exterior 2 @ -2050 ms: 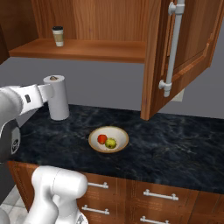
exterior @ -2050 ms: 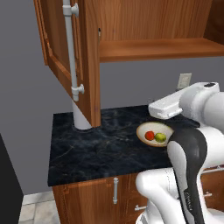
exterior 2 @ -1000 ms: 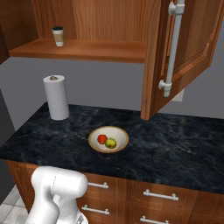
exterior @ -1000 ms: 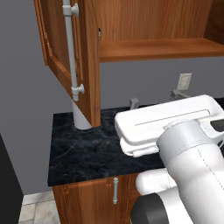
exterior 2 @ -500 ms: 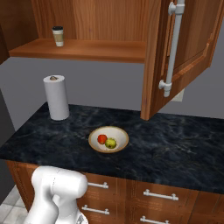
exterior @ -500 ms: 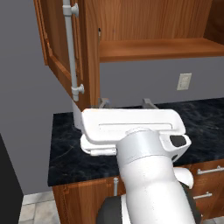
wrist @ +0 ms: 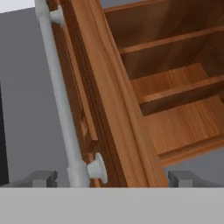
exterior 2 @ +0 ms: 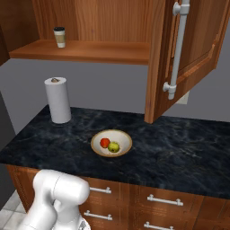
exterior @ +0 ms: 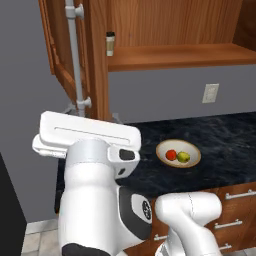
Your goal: Open the cabinet. Pick the apple and pear from the cabinet and place them into the bowl. Then close the cabinet.
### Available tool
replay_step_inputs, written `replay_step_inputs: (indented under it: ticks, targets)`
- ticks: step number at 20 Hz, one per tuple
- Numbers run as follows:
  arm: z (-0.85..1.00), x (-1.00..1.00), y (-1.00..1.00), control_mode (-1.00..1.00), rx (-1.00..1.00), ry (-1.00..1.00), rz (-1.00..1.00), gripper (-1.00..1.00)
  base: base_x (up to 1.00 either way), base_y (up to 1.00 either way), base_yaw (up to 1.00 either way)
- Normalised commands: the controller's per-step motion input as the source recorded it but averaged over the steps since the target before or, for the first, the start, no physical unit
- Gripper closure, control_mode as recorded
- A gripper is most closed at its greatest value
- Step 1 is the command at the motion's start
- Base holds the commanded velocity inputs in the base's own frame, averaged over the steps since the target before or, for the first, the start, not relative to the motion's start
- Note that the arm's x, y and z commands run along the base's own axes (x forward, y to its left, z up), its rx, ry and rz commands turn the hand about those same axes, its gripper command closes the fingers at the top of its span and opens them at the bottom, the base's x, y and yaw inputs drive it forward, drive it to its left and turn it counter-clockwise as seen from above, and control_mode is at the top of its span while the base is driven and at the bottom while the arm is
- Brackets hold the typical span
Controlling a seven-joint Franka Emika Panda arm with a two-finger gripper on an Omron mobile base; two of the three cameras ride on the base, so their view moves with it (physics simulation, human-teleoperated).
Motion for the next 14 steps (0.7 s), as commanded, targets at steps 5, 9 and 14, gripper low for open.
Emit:
replay_step_inputs:
  ticks: [5, 9, 14]
  targets:
    - [-0.07, 0.98, 0.45, -1.00, -0.06, 0.17, -0.19, -1.00, 0.00, 0.00, 0.00]
    - [-0.09, 0.69, -0.84, -1.00, 0.14, 0.31, -0.30, -1.00, 0.00, 0.00, 0.00]
    - [-0.32, 0.29, -1.00, -1.00, 0.23, 0.28, -0.28, -1.00, 0.00, 0.00, 0.00]
